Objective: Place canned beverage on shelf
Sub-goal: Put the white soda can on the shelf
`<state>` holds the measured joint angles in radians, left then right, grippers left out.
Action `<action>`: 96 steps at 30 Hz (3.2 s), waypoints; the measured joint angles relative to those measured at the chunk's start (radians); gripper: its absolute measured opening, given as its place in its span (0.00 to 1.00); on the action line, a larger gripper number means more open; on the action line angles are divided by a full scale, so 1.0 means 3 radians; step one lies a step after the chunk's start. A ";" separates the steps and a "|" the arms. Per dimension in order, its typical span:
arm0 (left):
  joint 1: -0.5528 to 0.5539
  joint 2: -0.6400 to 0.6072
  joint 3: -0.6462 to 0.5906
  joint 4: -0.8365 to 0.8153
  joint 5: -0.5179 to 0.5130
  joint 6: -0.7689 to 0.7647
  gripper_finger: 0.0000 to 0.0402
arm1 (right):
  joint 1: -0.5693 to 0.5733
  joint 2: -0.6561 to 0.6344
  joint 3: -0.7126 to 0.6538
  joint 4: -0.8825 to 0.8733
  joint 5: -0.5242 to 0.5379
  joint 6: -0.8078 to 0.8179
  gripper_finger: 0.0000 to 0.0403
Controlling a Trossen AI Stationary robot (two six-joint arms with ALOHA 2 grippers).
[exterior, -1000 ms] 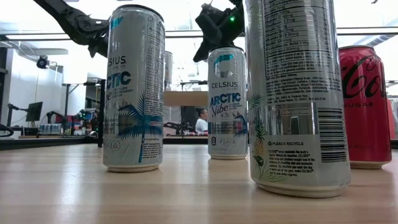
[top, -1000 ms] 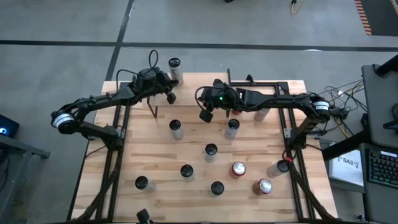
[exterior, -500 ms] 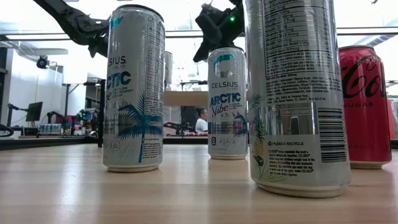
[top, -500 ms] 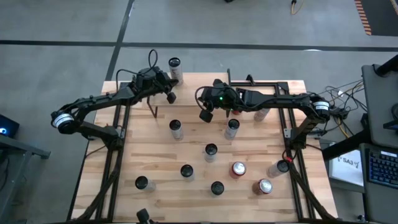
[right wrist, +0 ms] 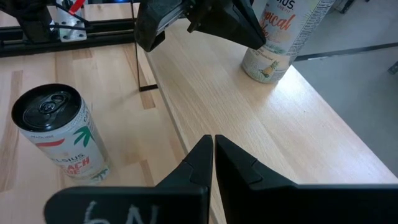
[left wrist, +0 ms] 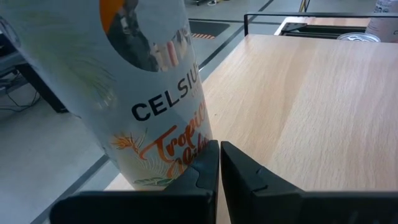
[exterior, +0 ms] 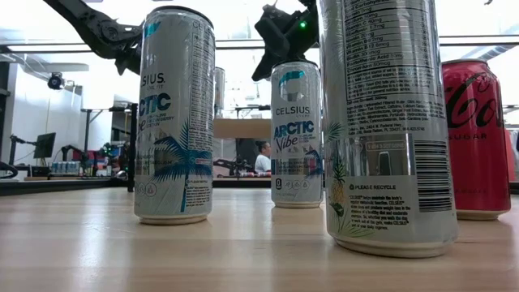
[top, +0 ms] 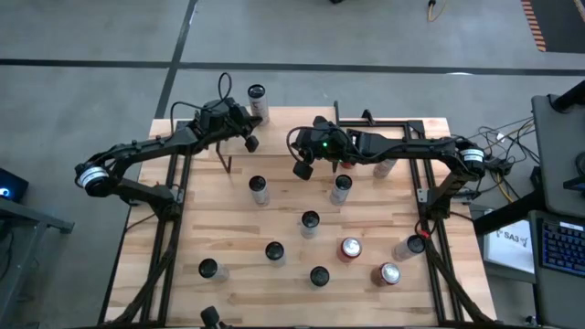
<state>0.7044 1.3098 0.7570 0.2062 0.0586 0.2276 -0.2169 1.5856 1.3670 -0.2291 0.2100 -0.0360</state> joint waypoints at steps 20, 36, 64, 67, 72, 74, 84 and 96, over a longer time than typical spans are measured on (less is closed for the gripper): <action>0.0004 -0.0001 0.0000 0.0025 0.0000 0.0000 0.00 | 0.0000 0.0000 0.0000 0.0000 0.0001 0.0001 0.02; 0.0010 -0.0001 0.0000 0.0048 0.0000 -0.0037 0.00 | 0.0001 0.0000 0.0000 -0.0004 0.0000 0.0000 0.02; -0.0428 -0.0668 -0.0001 -0.0395 0.0019 -0.0189 0.00 | 0.0249 -0.0024 0.0000 -0.0146 -0.0003 0.0281 0.02; -0.0550 -0.0713 -0.0001 -0.0411 0.0019 -0.0188 0.00 | 0.0307 -0.0024 0.0000 -0.0204 -0.0004 0.0345 0.02; -0.0786 -0.0782 -0.0001 -0.0480 0.0019 -0.0179 0.00 | 0.0410 -0.0025 0.0000 -0.0283 -0.0004 0.0441 0.02; -0.0877 -0.0805 -0.0001 -0.0520 0.0018 -0.0184 0.00 | 0.0450 -0.0025 0.0000 -0.0324 -0.0004 0.0488 0.02; -0.1290 -0.0982 -0.0001 -0.0773 0.0019 -0.0504 0.00 | 0.0679 -0.0026 0.0000 -0.0662 -0.0004 0.0693 0.02; -0.1896 -0.1022 -0.0001 -0.0870 0.0013 -0.0916 0.00 | 0.1030 -0.0055 0.0000 -0.0840 -0.0005 0.0755 0.02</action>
<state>0.1357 1.0031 0.7567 -0.0547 0.0626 -0.0474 0.0920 1.5692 1.3670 -0.4810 0.2084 0.1904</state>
